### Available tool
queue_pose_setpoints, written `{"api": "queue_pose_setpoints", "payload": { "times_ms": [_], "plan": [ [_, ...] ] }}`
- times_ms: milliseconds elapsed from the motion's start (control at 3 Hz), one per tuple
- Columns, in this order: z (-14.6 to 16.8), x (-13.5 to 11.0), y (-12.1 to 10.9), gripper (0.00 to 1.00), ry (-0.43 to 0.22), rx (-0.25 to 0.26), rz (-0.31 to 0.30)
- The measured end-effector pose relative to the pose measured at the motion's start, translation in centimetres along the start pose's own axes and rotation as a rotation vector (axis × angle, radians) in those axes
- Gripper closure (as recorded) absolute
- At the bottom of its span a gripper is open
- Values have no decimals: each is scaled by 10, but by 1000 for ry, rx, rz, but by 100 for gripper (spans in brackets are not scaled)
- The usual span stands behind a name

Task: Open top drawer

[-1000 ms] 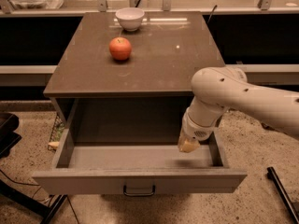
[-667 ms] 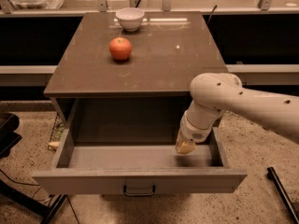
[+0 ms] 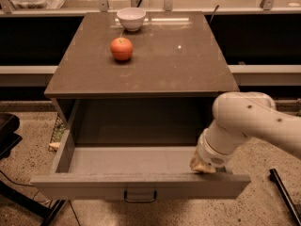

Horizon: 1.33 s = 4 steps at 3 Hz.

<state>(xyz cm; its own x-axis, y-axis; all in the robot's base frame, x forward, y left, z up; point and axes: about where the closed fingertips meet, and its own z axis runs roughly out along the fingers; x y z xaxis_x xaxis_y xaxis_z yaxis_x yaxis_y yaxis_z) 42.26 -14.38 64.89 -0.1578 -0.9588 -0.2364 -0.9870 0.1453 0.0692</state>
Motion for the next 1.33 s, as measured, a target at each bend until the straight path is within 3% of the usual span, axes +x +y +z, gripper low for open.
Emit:
{"api": "queue_pose_setpoints", "payload": {
  "times_ms": [333, 667, 1000, 1333],
  "plan": [
    [-3, 3, 4, 100, 1, 2, 5],
    [-16, 23, 43, 100, -2, -28, -2],
    [-20, 28, 50, 84, -4, -31, -3],
    [-20, 28, 51, 60, -3, -30, -4]
  ]
}}
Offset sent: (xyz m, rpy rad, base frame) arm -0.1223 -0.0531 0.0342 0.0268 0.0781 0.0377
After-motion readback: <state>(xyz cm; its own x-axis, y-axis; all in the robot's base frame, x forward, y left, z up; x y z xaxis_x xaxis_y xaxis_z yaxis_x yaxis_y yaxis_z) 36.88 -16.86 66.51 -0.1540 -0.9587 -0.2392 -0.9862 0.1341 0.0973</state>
